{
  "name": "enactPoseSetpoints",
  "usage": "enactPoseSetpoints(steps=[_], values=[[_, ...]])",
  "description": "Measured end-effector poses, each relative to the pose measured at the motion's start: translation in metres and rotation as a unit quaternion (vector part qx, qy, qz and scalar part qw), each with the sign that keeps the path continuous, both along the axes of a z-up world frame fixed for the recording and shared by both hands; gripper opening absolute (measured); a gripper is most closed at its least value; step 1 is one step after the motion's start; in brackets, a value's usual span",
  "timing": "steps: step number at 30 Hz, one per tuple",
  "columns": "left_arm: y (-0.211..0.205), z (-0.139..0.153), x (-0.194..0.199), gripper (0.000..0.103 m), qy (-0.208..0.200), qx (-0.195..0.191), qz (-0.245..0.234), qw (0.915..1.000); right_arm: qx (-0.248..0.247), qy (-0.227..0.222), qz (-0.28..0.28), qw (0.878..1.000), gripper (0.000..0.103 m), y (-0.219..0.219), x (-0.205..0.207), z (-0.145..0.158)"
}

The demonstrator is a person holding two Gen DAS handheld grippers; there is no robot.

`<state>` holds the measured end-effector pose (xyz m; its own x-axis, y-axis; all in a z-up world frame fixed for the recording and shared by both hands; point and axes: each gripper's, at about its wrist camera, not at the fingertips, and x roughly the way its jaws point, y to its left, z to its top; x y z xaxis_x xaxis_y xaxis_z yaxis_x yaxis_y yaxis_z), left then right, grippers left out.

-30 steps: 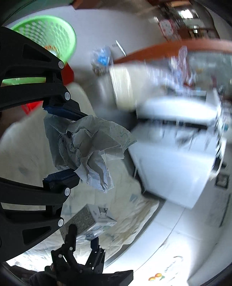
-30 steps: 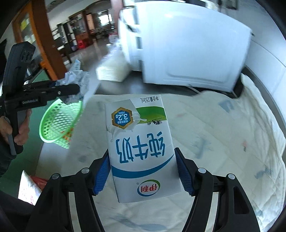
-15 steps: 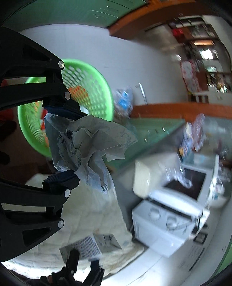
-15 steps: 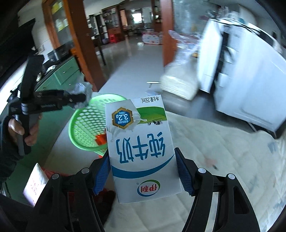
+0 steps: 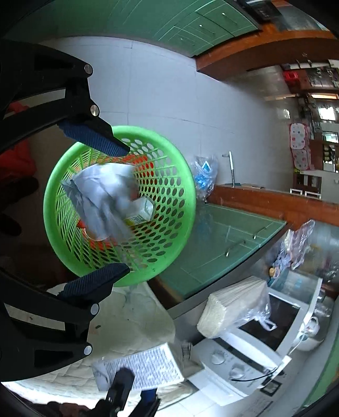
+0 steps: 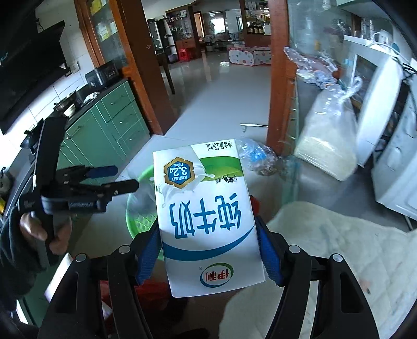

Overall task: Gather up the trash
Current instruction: 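Carry the tissue and milk carton over the green basket and open both tools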

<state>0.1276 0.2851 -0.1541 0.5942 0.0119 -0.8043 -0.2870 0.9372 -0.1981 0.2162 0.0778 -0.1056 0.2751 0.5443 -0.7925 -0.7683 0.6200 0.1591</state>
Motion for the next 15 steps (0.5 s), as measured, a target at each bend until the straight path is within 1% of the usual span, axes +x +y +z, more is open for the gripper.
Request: enactPoseSetpoints(steps=[2, 8, 10, 15], values=[[0.007, 0.000, -0.004, 0.084, 0.001, 0.005, 0.007, 1.0000, 0.002, 0.004, 0.001, 1.000, 0.065, 0.011, 0.002, -0.003], [0.021, -0.001, -0.017, 0.086, -0.001, 0.001, 0.022, 0.9998, 0.014, 0.019, 0.001, 1.000, 0.065, 0.041, 0.006, -0.012], [0.024, -0.001, -0.020, 0.087, 0.000, 0.001, 0.026, 0.9997, 0.018, 0.022, 0.006, 1.000, 0.063, 0.048, 0.006, -0.013], [0.026, 0.001, -0.023, 0.088, -0.002, 0.000, 0.031, 0.9995, 0.031, 0.032, 0.007, 0.999, 0.063, 0.064, 0.008, -0.019]])
